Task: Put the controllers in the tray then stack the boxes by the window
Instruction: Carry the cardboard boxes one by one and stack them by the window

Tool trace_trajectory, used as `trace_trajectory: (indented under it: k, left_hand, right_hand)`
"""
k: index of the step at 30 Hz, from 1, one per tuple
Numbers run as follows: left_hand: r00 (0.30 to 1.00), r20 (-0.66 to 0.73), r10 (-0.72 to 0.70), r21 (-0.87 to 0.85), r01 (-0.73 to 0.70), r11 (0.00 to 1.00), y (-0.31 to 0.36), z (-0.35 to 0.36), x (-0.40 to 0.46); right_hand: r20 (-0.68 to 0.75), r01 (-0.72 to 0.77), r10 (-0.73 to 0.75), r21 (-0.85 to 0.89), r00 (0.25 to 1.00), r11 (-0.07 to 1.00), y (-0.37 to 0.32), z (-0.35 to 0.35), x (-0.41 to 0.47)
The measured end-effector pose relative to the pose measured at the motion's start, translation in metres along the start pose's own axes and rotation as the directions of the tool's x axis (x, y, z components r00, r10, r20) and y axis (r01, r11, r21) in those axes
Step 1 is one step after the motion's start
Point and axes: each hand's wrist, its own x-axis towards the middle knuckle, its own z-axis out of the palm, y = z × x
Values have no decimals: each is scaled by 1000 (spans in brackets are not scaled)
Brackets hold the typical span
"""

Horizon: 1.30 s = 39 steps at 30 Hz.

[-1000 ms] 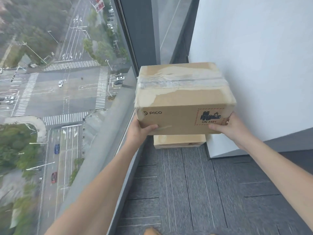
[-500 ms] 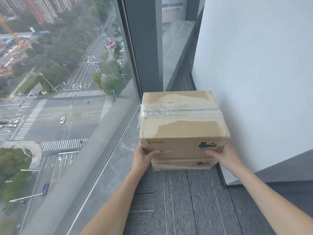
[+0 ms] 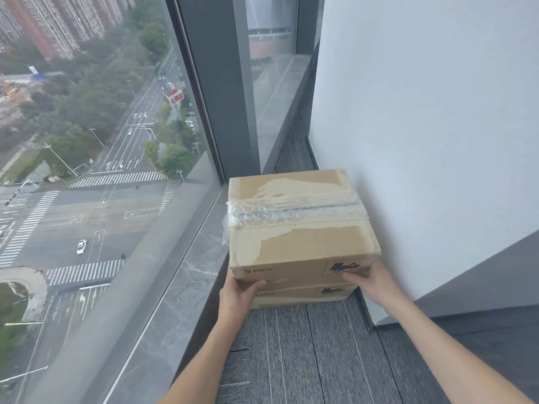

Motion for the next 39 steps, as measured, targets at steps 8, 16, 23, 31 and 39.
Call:
trace_trajectory:
  k: [8,16,23,31,39]
  left_hand:
    - [999,-9,-31,25,31,999,-6,-2,2]
    - [999,17,-48,30,47,998,-2,0,3]
    - [998,12,-58,27,57,998,3,-1,-3]
    - [922,160,-353,370,275,887,40,-27,-24]
    - [799,399,-450,787,-46,615,198,-69,-117]
  right_hand:
    - [8,8,-8,38,1000,999,7,1,-8]
    - [13,-26,25,15,1000,1000,8,-3,-3]
    - [-16,-8,9,48,1000,999,6,0,-12]
    - [56,-144,154,-162,986,976,-37,-14,-57]
    - [318,-185,402,-539,859,821,-160,-83,-176]
